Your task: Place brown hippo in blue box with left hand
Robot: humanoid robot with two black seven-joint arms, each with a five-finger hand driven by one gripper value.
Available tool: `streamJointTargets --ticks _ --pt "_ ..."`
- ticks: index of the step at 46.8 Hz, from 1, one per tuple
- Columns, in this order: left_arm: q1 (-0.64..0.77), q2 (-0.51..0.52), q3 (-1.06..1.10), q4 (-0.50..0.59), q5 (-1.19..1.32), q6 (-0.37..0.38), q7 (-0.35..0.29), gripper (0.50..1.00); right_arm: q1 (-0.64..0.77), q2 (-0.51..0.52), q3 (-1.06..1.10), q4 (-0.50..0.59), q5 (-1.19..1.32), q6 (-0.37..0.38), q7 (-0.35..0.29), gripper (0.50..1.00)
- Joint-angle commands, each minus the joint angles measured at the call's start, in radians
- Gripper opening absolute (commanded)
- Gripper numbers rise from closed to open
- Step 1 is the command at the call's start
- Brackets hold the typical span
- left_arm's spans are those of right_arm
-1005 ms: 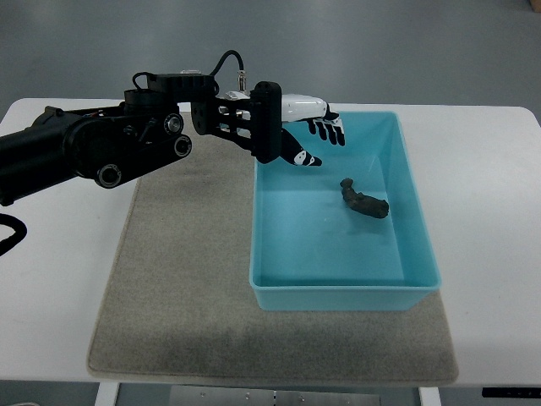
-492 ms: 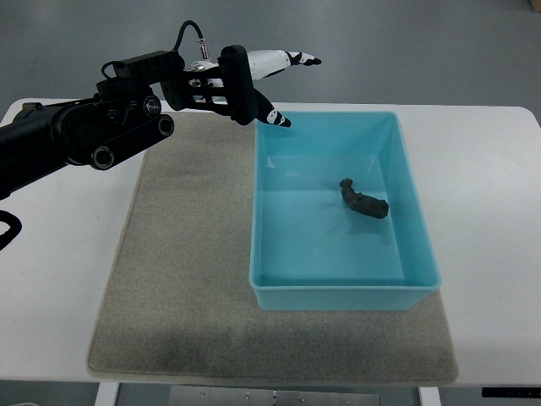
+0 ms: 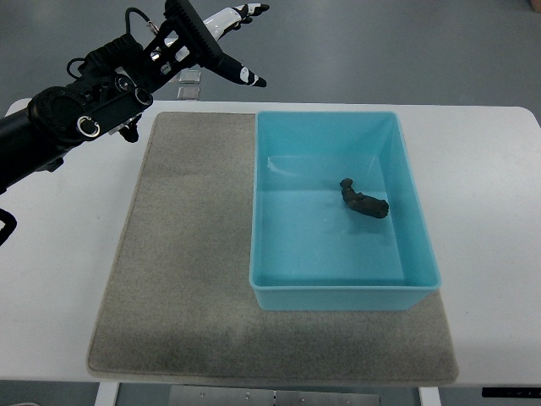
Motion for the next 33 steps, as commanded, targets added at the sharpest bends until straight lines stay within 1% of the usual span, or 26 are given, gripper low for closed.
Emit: streamJointTargets --ticks 1,4,11,14,18,22,28,33 --pt "0.002 -0.002 0.000 0.000 -0.102 0.005 0.002 0.994 0.001 0.000 0.000 0.000 0.000 0.000 0.001 0.936" --pt "0.002 -0.003 0.000 0.001 -0.185 0.009 0.003 0.994 0.001 0.000 0.000 0.000 0.000 0.000 0.001 0.936" --pt "0.012 -0.016 0.000 0.021 -0.344 0.064 0.003 0.994 -0.001 0.000 0.000 0.000 0.000 0.000 0.001 0.936" --pt "0.023 -0.034 -0.002 0.049 -0.390 0.080 0.005 0.994 0.001 0.000 0.000 0.000 0.000 0.002 0.001 0.936" --pt "0.034 -0.086 -0.020 0.106 -0.455 0.091 0.006 0.994 0.001 0.000 0.000 0.000 0.000 0.000 -0.001 0.936" --pt "0.054 -0.111 -0.052 0.153 -0.525 0.091 0.012 0.994 -0.001 0.000 0.000 0.000 0.000 0.000 0.001 0.936" --pt "0.058 -0.114 -0.098 0.158 -0.630 0.078 0.022 0.994 0.001 0.000 0.000 0.000 0.000 0.000 -0.001 0.936" --pt "0.071 -0.112 -0.123 0.158 -0.795 0.051 0.020 0.994 0.001 0.000 0.000 0.000 0.000 0.000 -0.001 0.936"
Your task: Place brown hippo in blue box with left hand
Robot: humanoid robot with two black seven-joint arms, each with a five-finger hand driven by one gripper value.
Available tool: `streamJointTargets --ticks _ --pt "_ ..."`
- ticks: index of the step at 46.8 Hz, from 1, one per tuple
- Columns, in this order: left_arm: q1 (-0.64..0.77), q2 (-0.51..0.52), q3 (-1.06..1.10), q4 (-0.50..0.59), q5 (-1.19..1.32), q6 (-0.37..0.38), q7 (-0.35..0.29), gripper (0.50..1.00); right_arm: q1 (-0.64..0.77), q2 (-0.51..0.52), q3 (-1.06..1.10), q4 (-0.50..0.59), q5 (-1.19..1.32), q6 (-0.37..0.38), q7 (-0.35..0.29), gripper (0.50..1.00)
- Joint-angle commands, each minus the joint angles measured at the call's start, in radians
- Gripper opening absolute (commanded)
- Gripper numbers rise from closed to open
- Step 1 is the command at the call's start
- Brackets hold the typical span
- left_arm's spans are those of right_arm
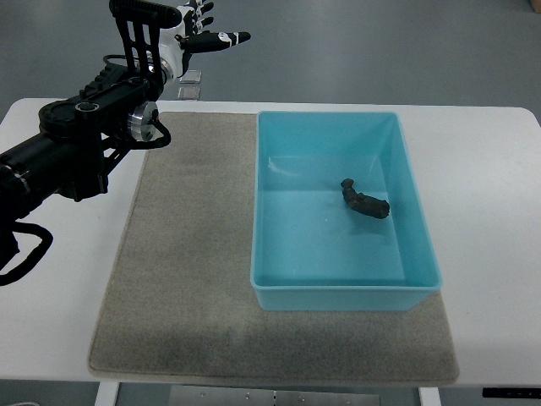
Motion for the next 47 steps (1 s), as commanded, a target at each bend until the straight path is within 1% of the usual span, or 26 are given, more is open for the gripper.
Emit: streamJointTargets --ticks 1,6,13,16,28,32,37,39,47 --pt "0.015 0.000 -0.010 0.001 -0.133 -0.036 0.000 0.994 0.000 0.000 0.000 0.000 0.000 0.000 0.000 0.936" --pt "0.021 0.001 -0.012 0.006 -0.231 -0.096 -0.001 0.994 0.000 0.000 0.000 0.000 0.000 0.000 0.001 0.936" --pt "0.038 0.001 -0.022 0.007 -0.271 -0.139 -0.008 0.994 -0.001 0.000 0.000 0.000 0.000 0.000 0.000 0.936" --pt "0.043 0.001 -0.041 0.015 -0.273 -0.159 -0.020 0.994 0.000 0.000 0.000 0.000 0.000 0.000 0.000 0.936" --pt "0.066 0.001 -0.125 0.110 -0.275 -0.289 -0.035 0.994 -0.001 0.000 0.000 0.000 0.000 0.000 0.000 0.936" --pt "0.083 0.006 -0.128 0.118 -0.278 -0.354 -0.046 0.994 0.000 0.000 0.000 0.000 0.000 0.000 0.001 0.936" --pt "0.096 0.013 -0.131 0.129 -0.278 -0.450 -0.095 0.994 0.000 0.000 0.000 0.000 0.000 0.000 0.001 0.936" --pt "0.101 0.015 -0.131 0.138 -0.278 -0.466 -0.104 0.994 0.000 0.000 0.000 0.000 0.000 0.000 0.000 0.936" --pt "0.106 0.026 -0.147 0.142 -0.310 -0.498 -0.104 0.994 0.000 0.000 0.000 0.000 0.000 0.000 0.000 0.938"
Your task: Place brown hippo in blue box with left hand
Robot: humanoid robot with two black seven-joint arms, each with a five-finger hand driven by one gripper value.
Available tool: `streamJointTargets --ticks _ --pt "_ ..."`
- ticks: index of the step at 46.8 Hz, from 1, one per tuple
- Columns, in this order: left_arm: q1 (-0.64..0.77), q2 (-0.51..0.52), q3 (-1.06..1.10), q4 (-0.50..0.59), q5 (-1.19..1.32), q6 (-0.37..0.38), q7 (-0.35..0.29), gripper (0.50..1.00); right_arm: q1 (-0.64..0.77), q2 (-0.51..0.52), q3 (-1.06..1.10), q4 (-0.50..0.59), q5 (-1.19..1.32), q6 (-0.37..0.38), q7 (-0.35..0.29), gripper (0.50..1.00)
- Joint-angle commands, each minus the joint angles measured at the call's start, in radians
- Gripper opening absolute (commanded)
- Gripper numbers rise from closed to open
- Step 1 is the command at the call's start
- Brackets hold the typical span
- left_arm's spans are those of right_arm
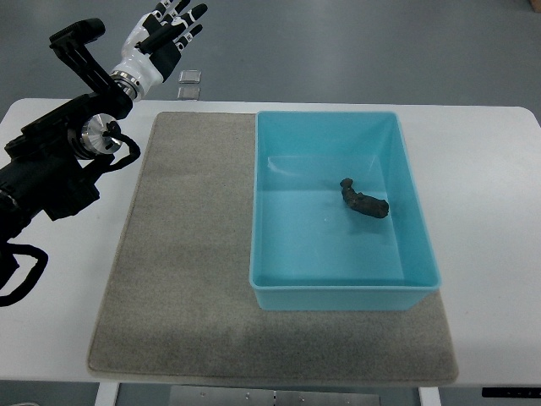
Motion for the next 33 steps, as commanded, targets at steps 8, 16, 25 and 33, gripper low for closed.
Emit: streamJointTargets --ticks 8,16,25,33 --pt "0.001 0.014 -0.010 -0.005 -0.032 -0.020 0.005 0.994 0.000 0.000 0.000 0.000 0.000 0.000 -0.001 0.936" --pt "0.002 0.030 -0.010 -0.004 -0.015 -0.014 0.003 0.994 0.000 0.000 0.000 0.000 0.000 0.000 -0.001 0.936" --pt "0.002 0.030 -0.010 -0.004 -0.015 -0.013 0.003 0.994 0.000 0.000 0.000 0.000 0.000 0.001 0.001 0.936" --pt "0.007 0.030 -0.008 -0.004 -0.015 -0.014 0.002 0.996 0.000 0.000 0.000 0.000 0.000 0.000 -0.001 0.936"
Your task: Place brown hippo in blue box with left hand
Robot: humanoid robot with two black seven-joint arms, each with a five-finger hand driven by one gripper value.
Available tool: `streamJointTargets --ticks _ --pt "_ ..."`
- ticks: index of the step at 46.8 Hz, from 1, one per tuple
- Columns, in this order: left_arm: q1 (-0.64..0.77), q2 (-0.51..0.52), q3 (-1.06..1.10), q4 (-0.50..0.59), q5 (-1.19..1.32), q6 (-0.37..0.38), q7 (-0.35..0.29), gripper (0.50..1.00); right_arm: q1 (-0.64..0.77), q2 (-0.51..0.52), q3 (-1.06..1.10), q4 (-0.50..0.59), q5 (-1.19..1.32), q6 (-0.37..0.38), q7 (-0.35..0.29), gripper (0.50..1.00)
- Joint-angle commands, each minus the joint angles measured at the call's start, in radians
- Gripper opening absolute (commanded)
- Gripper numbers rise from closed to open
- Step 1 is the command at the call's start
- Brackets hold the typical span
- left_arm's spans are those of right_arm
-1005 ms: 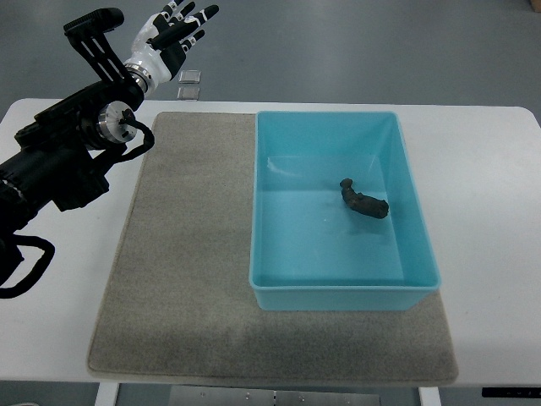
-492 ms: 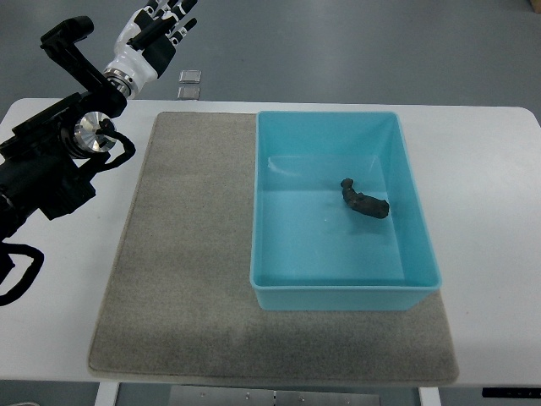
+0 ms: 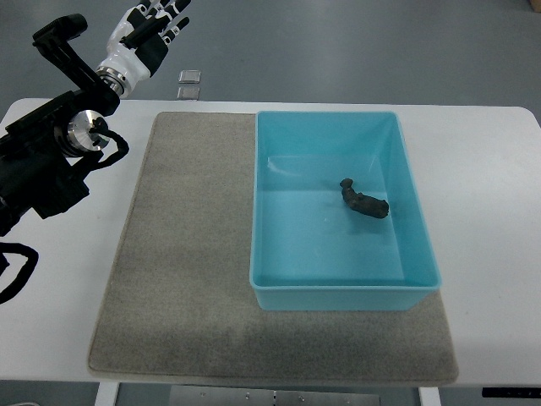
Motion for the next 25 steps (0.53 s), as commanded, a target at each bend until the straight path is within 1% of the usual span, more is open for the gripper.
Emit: streamJointTargets --ticks 1,5,18,21,25 --pt "0.012 0.000 0.001 0.000 0.000 -0.003 0.000 0.996 -0.001 0.000 0.000 0.000 0.000 0.000 0.001 0.936" --pt "0.037 -0.003 0.001 -0.003 0.000 -0.005 0.000 0.994 0.000 0.000 0.000 0.000 0.000 0.000 -0.001 0.936" --pt "0.040 -0.009 0.008 0.000 0.001 -0.008 0.000 0.994 -0.001 0.000 0.005 0.005 0.008 0.003 0.001 0.936" --pt "0.038 -0.009 0.010 0.000 0.001 -0.009 0.000 0.996 -0.001 0.000 0.003 0.031 0.003 0.020 -0.001 0.936" --pt "0.037 -0.011 0.008 -0.002 0.001 -0.009 0.000 0.996 -0.001 0.000 0.002 0.077 0.000 0.009 -0.003 0.936"
